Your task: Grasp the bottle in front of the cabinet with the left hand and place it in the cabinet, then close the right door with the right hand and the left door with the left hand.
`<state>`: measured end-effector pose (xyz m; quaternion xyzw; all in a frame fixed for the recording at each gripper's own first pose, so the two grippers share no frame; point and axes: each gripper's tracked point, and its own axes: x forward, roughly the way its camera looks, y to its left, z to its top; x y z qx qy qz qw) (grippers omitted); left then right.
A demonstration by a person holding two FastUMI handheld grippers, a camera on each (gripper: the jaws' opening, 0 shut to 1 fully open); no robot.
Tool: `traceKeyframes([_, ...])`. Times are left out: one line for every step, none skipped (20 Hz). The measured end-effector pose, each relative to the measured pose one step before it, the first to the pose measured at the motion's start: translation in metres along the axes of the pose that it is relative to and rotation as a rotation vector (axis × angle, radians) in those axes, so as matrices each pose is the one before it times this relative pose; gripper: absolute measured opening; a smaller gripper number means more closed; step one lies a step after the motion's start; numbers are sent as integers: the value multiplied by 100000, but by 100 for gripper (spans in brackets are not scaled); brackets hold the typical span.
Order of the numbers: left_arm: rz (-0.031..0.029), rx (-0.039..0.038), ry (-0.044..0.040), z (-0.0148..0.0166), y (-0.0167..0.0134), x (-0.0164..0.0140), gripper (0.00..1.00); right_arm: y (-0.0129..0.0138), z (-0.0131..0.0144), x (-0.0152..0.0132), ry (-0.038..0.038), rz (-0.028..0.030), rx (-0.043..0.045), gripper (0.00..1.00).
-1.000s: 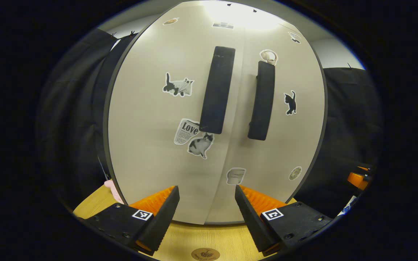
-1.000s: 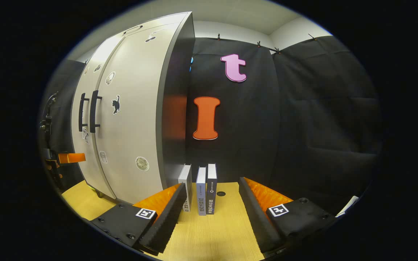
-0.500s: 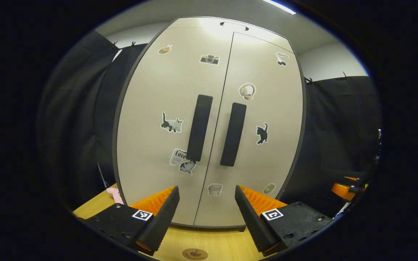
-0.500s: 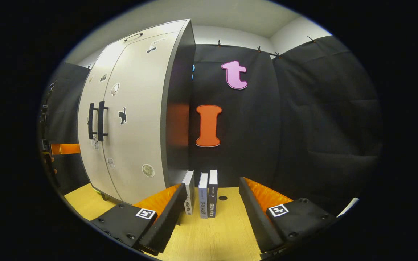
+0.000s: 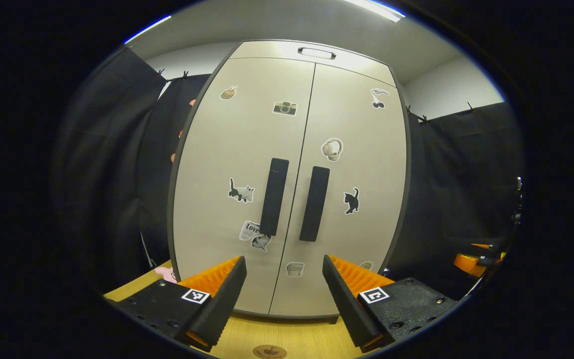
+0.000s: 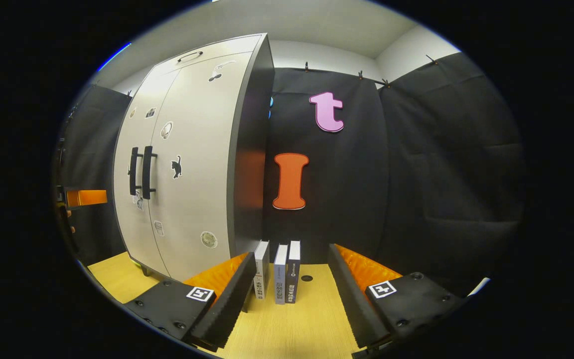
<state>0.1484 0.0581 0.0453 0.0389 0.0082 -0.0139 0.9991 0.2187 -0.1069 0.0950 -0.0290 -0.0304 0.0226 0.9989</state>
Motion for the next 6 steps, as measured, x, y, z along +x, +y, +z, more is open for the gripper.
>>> traceKeyframes([322, -389, 191, -131, 109, -25, 94, 19, -7, 34, 115, 191, 108, 97])
traceKeyframes([142, -356, 192, -56, 25, -59, 94, 82, -17, 143, 65, 75, -29, 97])
traceKeyframes([98, -365, 339, -63, 39, 64, 94, -11, -50, 102, 137, -79, -72, 97])
traceKeyframes([-174, -220, 353, -106, -19, 11, 94, -6, 92, -27, 43, -135, -44, 97])
traceKeyframes([-90, -141, 238, -81, 28, 114, 94, -93, -21, 37, 15, -221, -87, 97])
traceKeyframes([-198, 9, 229, -36, -44, 72, 94, -107, 28, -14, -8, -337, -125, 97])
